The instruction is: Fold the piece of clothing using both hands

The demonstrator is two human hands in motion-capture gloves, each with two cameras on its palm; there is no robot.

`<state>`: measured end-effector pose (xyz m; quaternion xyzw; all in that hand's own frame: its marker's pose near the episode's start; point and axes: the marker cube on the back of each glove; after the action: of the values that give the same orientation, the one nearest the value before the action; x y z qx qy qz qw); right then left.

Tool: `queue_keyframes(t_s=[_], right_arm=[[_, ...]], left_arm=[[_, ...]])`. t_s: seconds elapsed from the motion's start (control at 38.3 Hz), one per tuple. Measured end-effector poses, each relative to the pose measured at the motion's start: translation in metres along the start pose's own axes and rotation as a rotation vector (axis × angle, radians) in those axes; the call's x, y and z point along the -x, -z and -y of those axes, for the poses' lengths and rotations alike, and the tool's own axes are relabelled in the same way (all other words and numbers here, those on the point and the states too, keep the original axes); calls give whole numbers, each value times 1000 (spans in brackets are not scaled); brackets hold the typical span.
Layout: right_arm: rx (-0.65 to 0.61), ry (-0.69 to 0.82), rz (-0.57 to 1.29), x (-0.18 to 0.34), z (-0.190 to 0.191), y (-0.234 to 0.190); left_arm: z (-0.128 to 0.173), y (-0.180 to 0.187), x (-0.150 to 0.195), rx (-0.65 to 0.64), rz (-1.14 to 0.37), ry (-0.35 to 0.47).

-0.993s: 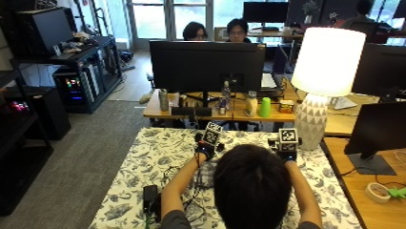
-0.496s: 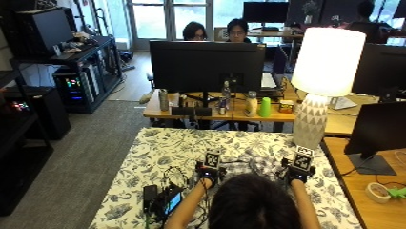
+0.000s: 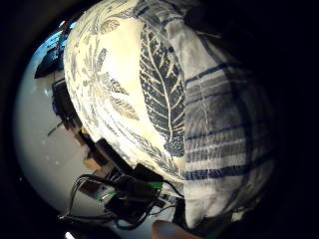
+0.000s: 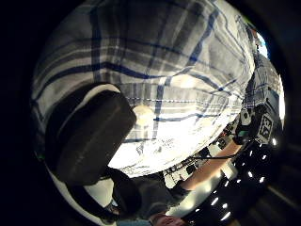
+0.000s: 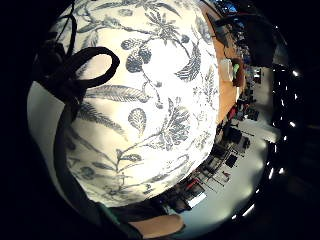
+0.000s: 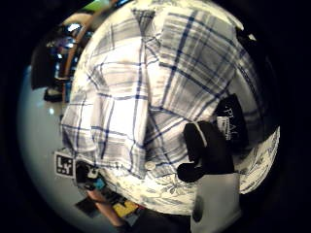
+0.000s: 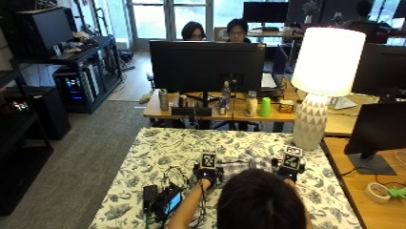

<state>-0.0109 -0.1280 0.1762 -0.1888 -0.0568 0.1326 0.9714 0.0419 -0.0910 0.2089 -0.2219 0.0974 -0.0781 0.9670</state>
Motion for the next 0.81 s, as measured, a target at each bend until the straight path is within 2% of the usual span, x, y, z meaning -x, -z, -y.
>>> queue_keyframes(t_s=[0.05,0.08,0.13,0.24,0.39,0.5,0.65,0.81], right_arm=[[-146,-140,-36,-3,11,6],[-165,-159,-39,-1,13,7],[-121,-111,-22,5,11,5],[48,105,13,20,2,0],[-167,-86,-61,16,22,16],[-147,-75,-26,24,11,34],[-180,1,46,48,-14,79],[-272,86,92,102,-19,114]], left_arm=[[0,1,1,5,4,7],[1,1,1,2,5,16],[1,2,3,-4,5,39],[-2,-1,4,15,-22,49],[1,-2,5,-40,-81,36],[-3,4,12,-8,-127,58],[-13,40,27,-50,-217,57],[-39,99,49,-284,-247,-6]])
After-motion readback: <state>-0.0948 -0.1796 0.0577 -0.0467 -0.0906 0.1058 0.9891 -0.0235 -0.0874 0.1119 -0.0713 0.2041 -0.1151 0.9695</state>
